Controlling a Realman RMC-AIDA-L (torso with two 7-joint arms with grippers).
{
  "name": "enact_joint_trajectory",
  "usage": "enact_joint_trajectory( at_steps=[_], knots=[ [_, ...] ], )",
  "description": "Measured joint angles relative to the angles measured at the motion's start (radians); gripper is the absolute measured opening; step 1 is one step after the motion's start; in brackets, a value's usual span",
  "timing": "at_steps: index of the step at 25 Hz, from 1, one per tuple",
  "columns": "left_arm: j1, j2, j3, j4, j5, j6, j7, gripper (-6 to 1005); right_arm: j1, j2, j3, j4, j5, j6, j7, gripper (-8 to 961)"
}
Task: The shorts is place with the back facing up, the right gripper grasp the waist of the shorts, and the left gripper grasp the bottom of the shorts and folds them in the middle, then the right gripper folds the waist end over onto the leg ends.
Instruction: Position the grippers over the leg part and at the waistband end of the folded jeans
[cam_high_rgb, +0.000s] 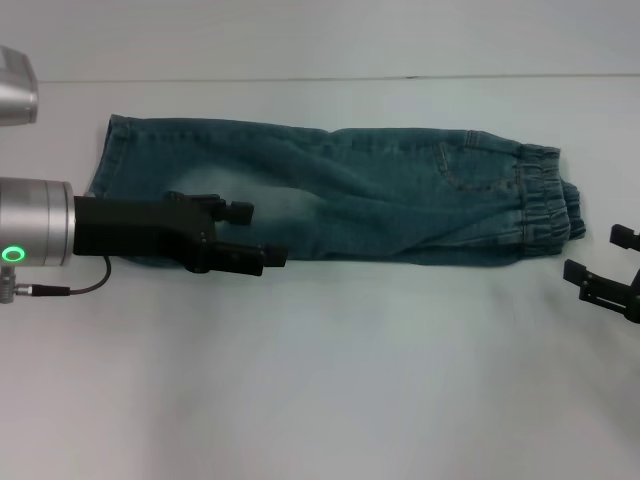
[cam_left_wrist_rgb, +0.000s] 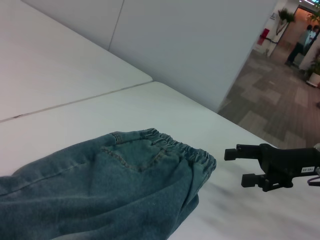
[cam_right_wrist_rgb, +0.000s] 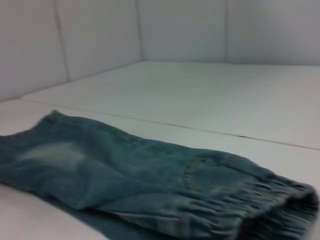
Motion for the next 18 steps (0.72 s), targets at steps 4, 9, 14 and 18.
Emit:
enact_joint_trajectory(
  at_steps=[4,9,14,18],
  knots=[
    [-0.006,0.0,0.001,0.001,0.0,-0.004,-0.004,923,0.014,-0.002,0.016,0.046,0.012,0.056,-0.05,924],
    [-0.01,0.0,0.008,0.0,0.0,-0.01,-0.009,921,0.051,-0.004,0.011,0.082,0.01,0.141,-0.074,925],
    [-0.01,-0.002,0.009,-0.001,0.0,-0.013,-0.011,919,0.084,-0.007,0.007,0.096,0.003,0.18,-0.083,922],
    [-0.007,-0.005,0.01,-0.002,0.0,-0.015,-0.012,917,0.107,-0.009,-0.002,0.1,-0.013,0.201,-0.073,920]
  ],
)
